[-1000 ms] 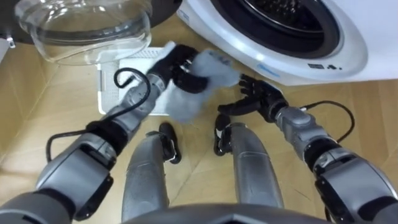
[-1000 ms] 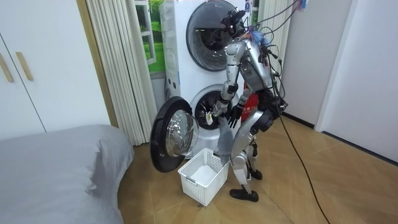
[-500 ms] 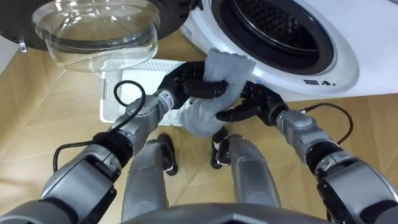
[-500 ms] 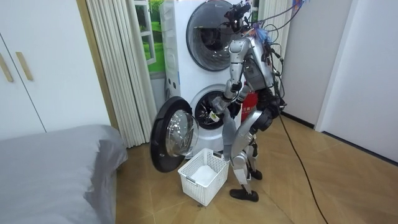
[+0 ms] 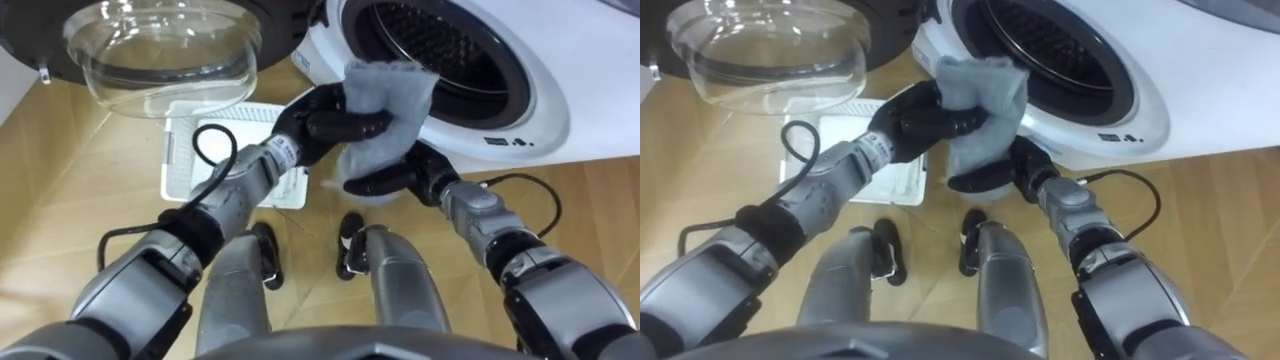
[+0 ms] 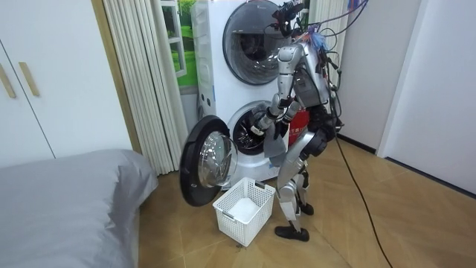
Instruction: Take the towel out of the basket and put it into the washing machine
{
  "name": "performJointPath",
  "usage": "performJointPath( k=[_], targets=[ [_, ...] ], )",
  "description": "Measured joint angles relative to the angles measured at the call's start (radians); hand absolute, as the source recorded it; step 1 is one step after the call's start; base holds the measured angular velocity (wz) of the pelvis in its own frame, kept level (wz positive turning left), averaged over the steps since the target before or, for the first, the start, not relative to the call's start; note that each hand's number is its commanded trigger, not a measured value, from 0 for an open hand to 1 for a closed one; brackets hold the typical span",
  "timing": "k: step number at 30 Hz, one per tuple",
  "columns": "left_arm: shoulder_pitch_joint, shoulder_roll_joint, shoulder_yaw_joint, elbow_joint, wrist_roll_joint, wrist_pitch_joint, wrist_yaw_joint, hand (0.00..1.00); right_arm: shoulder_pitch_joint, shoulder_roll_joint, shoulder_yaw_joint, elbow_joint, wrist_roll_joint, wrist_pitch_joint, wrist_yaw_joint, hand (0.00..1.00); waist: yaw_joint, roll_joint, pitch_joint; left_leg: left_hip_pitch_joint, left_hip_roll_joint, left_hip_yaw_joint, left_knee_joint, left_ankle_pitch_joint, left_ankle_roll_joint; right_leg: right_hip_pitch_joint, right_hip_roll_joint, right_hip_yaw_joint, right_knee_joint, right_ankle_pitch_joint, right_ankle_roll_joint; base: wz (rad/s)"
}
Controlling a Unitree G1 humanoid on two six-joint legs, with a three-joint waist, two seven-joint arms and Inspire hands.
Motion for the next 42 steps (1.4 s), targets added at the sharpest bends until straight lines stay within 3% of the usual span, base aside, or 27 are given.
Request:
performJointPath(
  k=[1, 4, 12, 22, 23, 24, 29, 33, 35, 37, 42],
  targets=[
    [0.000, -0.001, 0.000, 0.000, -0.010, 0.006, 0.000, 1.00, 0.000, 0.000, 0.000, 0.001, 0.000, 0.003, 0.000, 1.00, 0.000, 0.000, 0.0000, 0.000, 0.000, -0.002, -0.001, 0.000, -0.001, 0.000, 0.001, 0.000, -0.001, 0.000, 0.000, 0.00],
    [0.000, -0.004, -0.001, -0.010, -0.071, 0.023, 0.000, 1.00, -0.001, -0.004, 0.000, -0.002, 0.011, 0.014, -0.009, 1.00, -0.001, 0.000, -0.0001, -0.002, -0.001, -0.007, -0.007, 0.002, -0.003, -0.001, 0.002, 0.003, -0.004, 0.000, -0.001, 0.01],
    [0.000, -0.019, 0.004, -0.010, -0.239, 0.023, 0.002, 1.00, -0.006, 0.013, 0.000, -0.023, 0.021, 0.019, -0.040, 1.00, -0.020, 0.000, 0.0000, -0.002, -0.001, -0.008, -0.009, 0.003, -0.003, 0.002, 0.001, -0.001, -0.008, 0.000, -0.001, 0.00],
    [0.000, -0.032, 0.012, -0.010, -0.331, 0.022, 0.029, 1.00, -0.007, 0.017, 0.000, -0.034, -0.018, 0.013, -0.074, 1.00, -0.024, 0.008, 0.0004, 0.000, 0.003, -0.009, -0.015, 0.004, -0.005, 0.006, 0.008, -0.001, -0.013, 0.003, -0.003, 0.00],
    [0.000, -0.032, 0.013, -0.010, -0.331, 0.022, 0.030, 0.65, -0.006, 0.016, 0.000, -0.035, -0.018, 0.014, -0.076, 1.00, -0.024, 0.010, 0.0004, 0.000, 0.003, -0.010, -0.015, 0.004, -0.005, 0.006, 0.009, -0.001, -0.013, 0.003, -0.003, 0.00],
    [0.000, -0.032, 0.013, -0.010, -0.331, 0.023, 0.030, 0.00, -0.004, 0.014, -0.001, -0.037, -0.018, 0.014, -0.077, 1.00, -0.024, 0.010, 0.0001, 0.000, 0.003, -0.011, -0.017, 0.005, -0.006, 0.006, 0.009, -0.002, -0.013, 0.003, -0.003, 0.00],
    [0.017, -0.033, 0.029, -0.005, -0.333, 0.023, 0.029, 0.00, 0.004, 0.015, -0.001, -0.050, -0.028, 0.031, -0.079, 1.00, -0.018, 0.014, 0.0022, 0.007, 0.002, -0.012, -0.024, 0.006, -0.009, 0.011, 0.011, -0.001, -0.016, 0.004, -0.005, -0.01],
    [0.073, -0.045, 0.050, 0.027, -0.333, 0.023, 0.007, 0.00, 0.028, 0.016, -0.023, -0.028, -0.035, 0.064, -0.079, 1.00, 0.021, 0.034, 0.0049, 0.040, -0.001, -0.005, -0.053, 0.010, -0.015, 0.035, 0.014, 0.001, -0.035, 0.007, -0.007, -0.03],
    [0.098, -0.037, 0.058, 0.046, -0.309, 0.023, -0.003, 0.00, 0.047, 0.013, -0.025, -0.019, -0.032, 0.074, -0.080, 1.00, 0.052, 0.043, 0.0073, 0.042, -0.002, 0.002, -0.064, 0.014, -0.019, 0.032, 0.014, 0.001, -0.038, 0.008, -0.009, -0.04],
    [0.126, -0.028, 0.085, 0.067, -0.257, 0.023, -0.004, 0.00, 0.064, 0.008, -0.040, -0.017, -0.034, 0.096, -0.082, 1.00, 0.070, 0.049, 0.0091, 0.036, -0.002, 0.003, -0.070, 0.017, -0.022, 0.022, 0.013, 0.000, -0.036, 0.007, -0.011, 0.00],
    [0.187, 0.031, 0.145, 0.141, 0.117, 0.026, 0.043, 0.00, 0.095, -0.006, -0.071, -0.010, -0.008, 0.106, -0.088, 1.00, 0.102, 0.053, 0.0090, 0.027, -0.003, 0.004, -0.093, 0.025, -0.029, 0.009, 0.014, -0.002, -0.052, 0.003, -0.018, 0.01]
  ],
)
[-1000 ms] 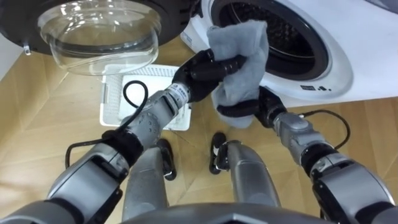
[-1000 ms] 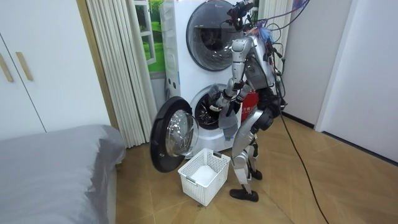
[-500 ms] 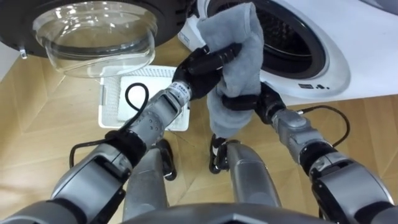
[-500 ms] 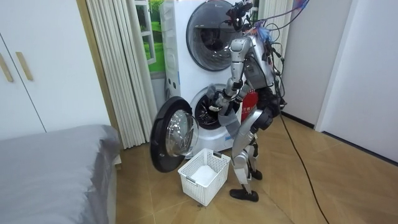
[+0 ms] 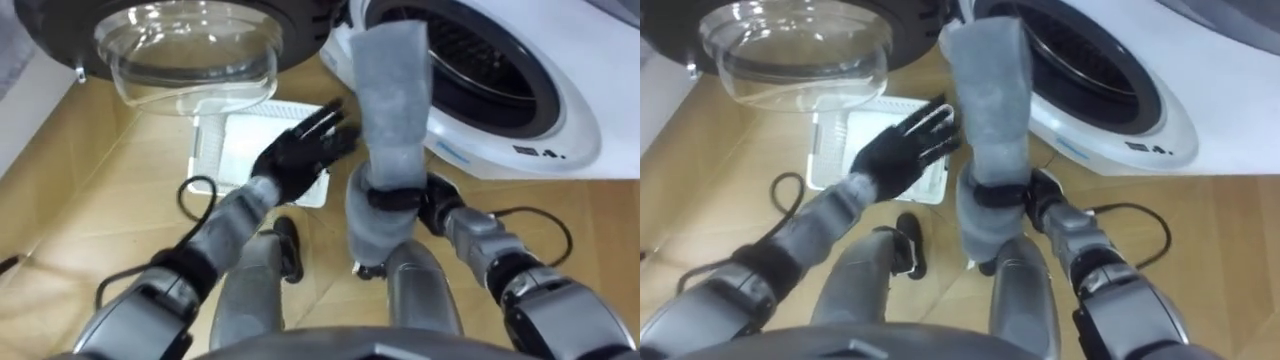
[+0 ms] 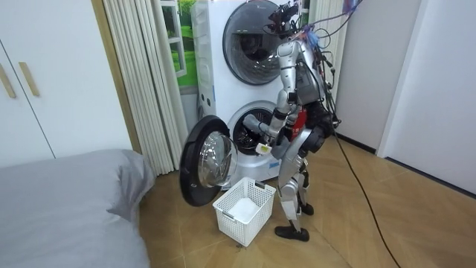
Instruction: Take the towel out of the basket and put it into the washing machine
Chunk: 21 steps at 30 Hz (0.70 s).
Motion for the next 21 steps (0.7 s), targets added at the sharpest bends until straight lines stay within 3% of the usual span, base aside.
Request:
performJointPath(
  k=[3, 6, 14, 21],
  targets=[
    [0.003, 0.012, 0.022, 0.015, 0.125, 0.002, 0.046, 0.00, -0.012, -0.013, -0.006, 0.030, 0.066, 0.008, 0.003, 1.00, 0.012, 0.000, -0.0003, -0.014, -0.005, -0.002, 0.004, 0.004, 0.003, -0.013, -0.005, -0.004, 0.005, -0.001, 0.001, 0.07],
    [0.007, 0.002, 0.049, 0.033, 0.184, 0.005, 0.080, 0.00, -0.016, -0.025, -0.020, 0.055, 0.120, 0.021, 0.007, 1.00, 0.013, 0.000, -0.0003, -0.004, -0.023, -0.004, -0.010, 0.012, 0.008, -0.012, -0.026, -0.016, 0.017, -0.006, 0.010, 0.12],
    [0.026, -0.013, 0.098, 0.033, 0.191, 0.017, 0.155, 0.00, -0.016, -0.029, -0.047, 0.079, 0.261, 0.072, 0.013, 1.00, 0.014, -0.001, 0.0002, -0.005, -0.034, -0.003, -0.013, 0.018, 0.016, -0.012, -0.040, -0.017, 0.018, -0.007, 0.012, 0.02],
    [0.023, -0.022, 0.099, 0.032, 0.194, 0.057, 0.183, 0.00, -0.041, -0.031, -0.090, 0.164, 0.486, 0.129, 0.037, 1.00, 0.015, 0.000, 0.0001, -0.041, -0.037, -0.010, -0.004, 0.025, 0.021, -0.039, -0.048, -0.034, 0.024, -0.005, 0.008, 0.06]
  ],
)
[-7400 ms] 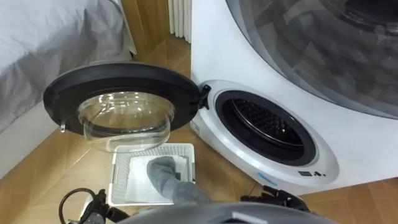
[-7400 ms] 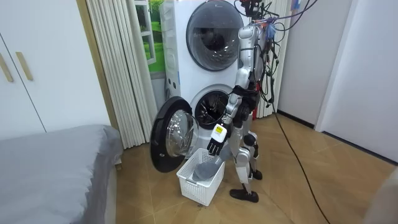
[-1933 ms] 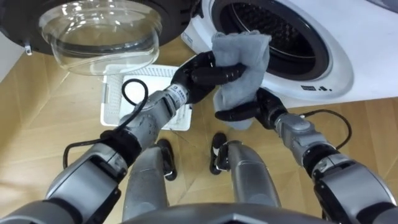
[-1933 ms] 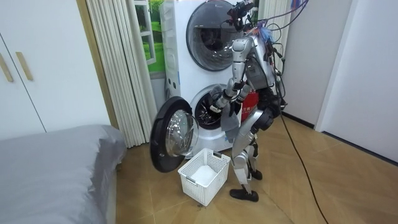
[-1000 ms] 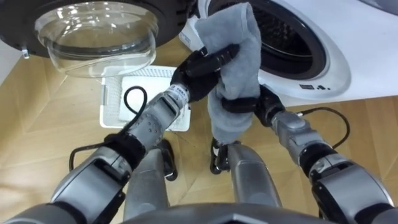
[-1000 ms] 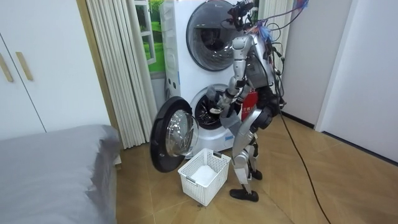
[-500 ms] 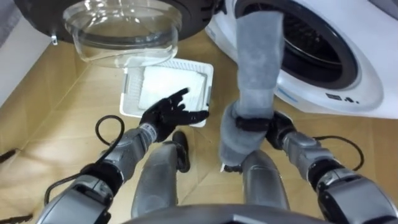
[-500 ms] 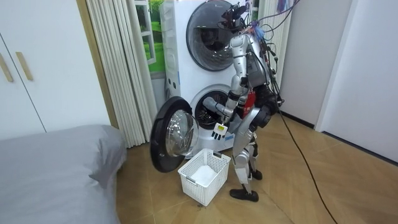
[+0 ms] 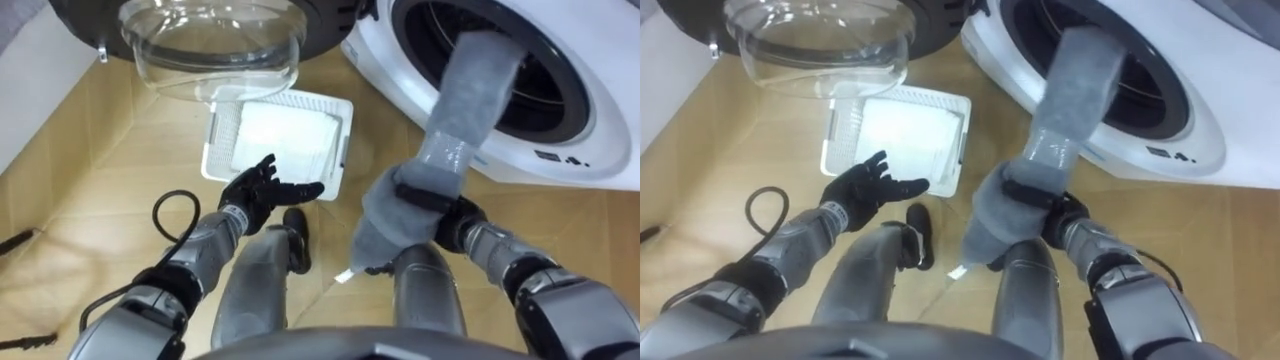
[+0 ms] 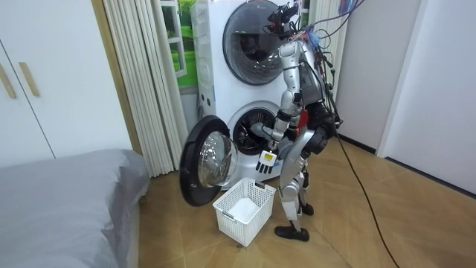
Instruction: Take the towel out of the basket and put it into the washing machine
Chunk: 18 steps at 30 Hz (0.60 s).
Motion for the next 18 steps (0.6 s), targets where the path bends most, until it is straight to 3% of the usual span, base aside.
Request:
performJointPath(
  k=[8, 14, 16, 18],
  targets=[
    [-0.025, 0.002, -0.001, -0.003, -0.005, 0.064, 0.037, 0.00, -0.053, -0.056, -0.115, 0.049, 0.261, 0.063, -0.011, 1.00, -0.001, 0.001, 0.0006, -0.016, -0.022, -0.001, 0.015, 0.005, 0.008, -0.025, -0.033, -0.012, 0.047, -0.014, 0.005, 0.06],
    [-0.045, 0.011, 0.000, -0.053, -0.015, 0.080, 0.094, 0.00, -0.146, -0.105, -0.140, 0.048, 0.386, 0.107, -0.067, 1.00, -0.002, -0.006, 0.0023, -0.053, -0.032, 0.011, 0.050, 0.006, 0.018, -0.071, -0.056, 0.004, 0.101, -0.028, 0.007, 0.06],
    [-0.037, 0.024, -0.001, -0.093, -0.014, 0.080, 0.123, 0.00, -0.191, -0.131, -0.167, 0.026, 0.422, 0.119, -0.105, 1.00, -0.006, -0.019, 0.0016, -0.075, -0.040, 0.021, 0.056, 0.007, 0.022, -0.109, -0.065, 0.017, 0.130, -0.030, 0.006, -0.03],
    [-0.034, 0.032, -0.002, -0.118, -0.007, 0.080, 0.137, 0.00, -0.220, -0.157, -0.174, 0.007, 0.466, 0.120, -0.128, 1.00, -0.009, -0.035, 0.0066, -0.082, -0.047, 0.025, 0.064, 0.008, 0.025, -0.125, -0.075, 0.021, 0.149, -0.034, 0.005, 0.00]
  ],
)
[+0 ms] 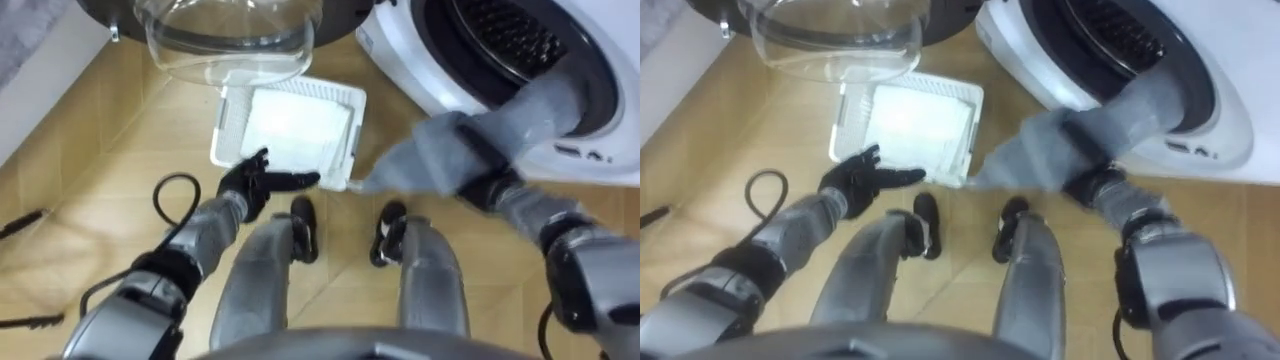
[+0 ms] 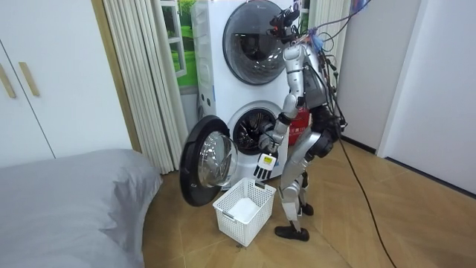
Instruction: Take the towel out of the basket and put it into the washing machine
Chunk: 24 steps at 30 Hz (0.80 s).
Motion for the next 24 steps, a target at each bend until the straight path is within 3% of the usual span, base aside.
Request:
performJointPath(
  k=[2, 6, 10, 12, 13, 14, 15, 18, 24],
  targets=[
    [0.009, 0.006, 0.002, -0.014, 0.009, -0.001, 0.012, 0.00, -0.027, -0.027, -0.032, -0.029, 0.006, 0.002, -0.037, 1.00, -0.005, -0.015, -0.0019, -0.002, 0.001, 0.001, 0.006, 0.000, 0.000, -0.001, 0.001, 0.002, 0.002, 0.000, 0.000, 0.00],
    [0.065, 0.044, 0.001, -0.083, 0.040, -0.002, 0.022, 0.00, -0.115, -0.064, -0.098, -0.047, 0.053, 0.011, -0.065, 1.00, -0.052, -0.072, -0.0042, -0.001, 0.002, 0.001, 0.008, 0.001, 0.002, 0.003, 0.001, -0.002, 0.000, 0.001, 0.001, 0.02],
    [0.085, 0.043, -0.008, -0.102, 0.049, -0.001, 0.022, 0.00, -0.128, -0.064, -0.107, -0.050, 0.080, 0.022, -0.121, 1.00, -0.063, -0.079, -0.0037, -0.012, 0.008, 0.009, 0.022, -0.003, 0.009, 0.001, -0.001, -0.006, 0.003, -0.002, 0.006, 0.06],
    [0.099, 0.044, -0.002, -0.125, 0.048, 0.000, 0.029, 0.00, -0.136, -0.065, -0.108, -0.067, 0.108, 0.024, -0.157, 1.00, -0.079, -0.080, -0.0039, -0.018, 0.000, 0.009, 0.023, -0.003, 0.011, -0.006, -0.014, -0.006, 0.014, -0.005, 0.011, 0.12],
    [0.101, 0.042, 0.003, -0.135, 0.050, 0.000, 0.032, 0.00, -0.140, -0.065, -0.119, -0.067, 0.112, 0.026, -0.173, 0.85, -0.089, -0.080, -0.0039, -0.019, -0.002, 0.010, 0.023, -0.003, 0.016, -0.008, -0.020, -0.004, 0.022, -0.013, 0.017, 0.20],
    [0.102, 0.041, 0.004, -0.140, 0.051, -0.001, 0.033, 0.00, -0.140, -0.065, -0.128, -0.067, 0.112, 0.028, -0.180, 0.60, -0.091, -0.081, -0.0039, -0.019, -0.003, 0.011, 0.023, -0.003, 0.017, -0.008, -0.022, -0.004, 0.023, -0.013, 0.018, 0.15],
    [0.104, 0.037, 0.009, -0.143, 0.055, -0.010, 0.033, 0.00, -0.146, -0.065, -0.144, -0.067, 0.112, 0.031, -0.201, 0.00, -0.094, -0.081, -0.0037, -0.020, -0.006, 0.014, 0.023, -0.003, 0.021, -0.008, -0.029, -0.005, 0.025, -0.013, 0.019, 0.10],
    [0.121, 0.032, 0.027, -0.176, 0.073, -0.030, 0.035, 0.00, -0.162, -0.065, -0.158, -0.067, 0.122, 0.032, -0.249, 0.00, -0.116, -0.081, -0.0037, -0.020, -0.021, 0.027, 0.024, -0.003, 0.035, -0.016, -0.052, -0.003, 0.044, -0.021, 0.031, 0.10],
    [0.133, 0.028, 0.034, -0.204, 0.115, -0.059, 0.067, 0.00, -0.188, -0.065, -0.239, -0.065, 0.156, 0.024, -0.395, 0.00, -0.132, -0.081, -0.0036, -0.032, -0.022, 0.056, 0.051, -0.020, 0.064, -0.026, -0.072, 0.001, 0.073, -0.034, 0.051, 0.07]
  ],
)
